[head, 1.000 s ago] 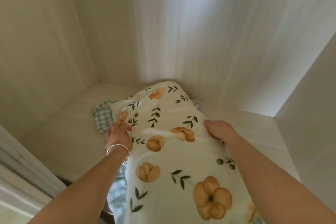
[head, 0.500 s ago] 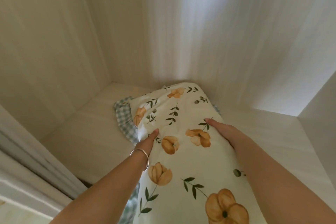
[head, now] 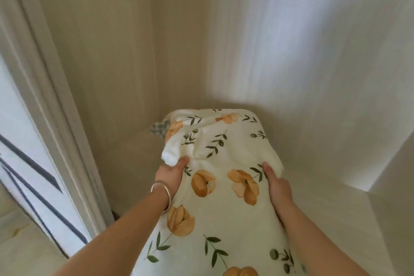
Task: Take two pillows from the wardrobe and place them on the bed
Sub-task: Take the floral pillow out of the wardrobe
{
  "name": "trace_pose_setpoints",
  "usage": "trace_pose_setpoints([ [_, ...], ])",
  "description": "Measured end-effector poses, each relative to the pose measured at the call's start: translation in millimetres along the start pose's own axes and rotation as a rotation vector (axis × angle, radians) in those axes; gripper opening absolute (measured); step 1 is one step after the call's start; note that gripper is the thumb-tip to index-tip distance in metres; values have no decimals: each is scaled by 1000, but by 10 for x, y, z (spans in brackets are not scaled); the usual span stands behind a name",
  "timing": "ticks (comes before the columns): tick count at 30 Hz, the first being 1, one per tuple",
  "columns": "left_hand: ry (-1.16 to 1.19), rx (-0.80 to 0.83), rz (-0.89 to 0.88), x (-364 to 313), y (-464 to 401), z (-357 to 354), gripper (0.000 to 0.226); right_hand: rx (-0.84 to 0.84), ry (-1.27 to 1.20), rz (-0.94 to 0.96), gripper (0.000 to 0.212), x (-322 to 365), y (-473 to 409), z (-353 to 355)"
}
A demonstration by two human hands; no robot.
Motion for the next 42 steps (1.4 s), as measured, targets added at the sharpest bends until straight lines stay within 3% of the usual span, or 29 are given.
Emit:
trace_pose_setpoints([
  [9,10,-211,-343,-684,1165,528,39,48,-83,263,52,483,752,240],
  [17,119,-349,-591,-1021,1894,874,47,59,-239,485,21,951,1346,389],
  [21,108,-431,-703,-1192,2166,1086,47,74,-296,530,26,1011,1511,291],
  [23,105,-486,-757,-1230,2282,1244,48,104,-336,557,28,1008,1602,162],
  [27,63,-610,-884,-1240,2521,1648,47,168,-437,638,56,1002,1927,-167],
  [30,18,-717,-959,-1191,2713,2025,46,233,-524,743,43,1020,2255,-424],
  [33,-17,-832,-1017,-1085,2909,2438,29,325,-561,840,30,989,2575,-761],
  [35,-15,-926,-1034,-961,3030,2749,33,416,-568,867,25,973,2770,-1047],
  [37,-2,-1033,-1018,-795,3147,3095,48,505,-563,892,28,971,2986,-1342],
  [42,-63,-1256,-903,-350,3407,3874,35,708,-529,953,16,927,3596,-2081],
])
Point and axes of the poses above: each hand's wrist, its own y-axis away from the middle knuckle, its own z-axis out of the back of the hand, x = y × z, the point moved 8 cm from there along -y, towards the middle knuckle, and after that the axes turned 3 degrees about -z, right-handed, at the moved point
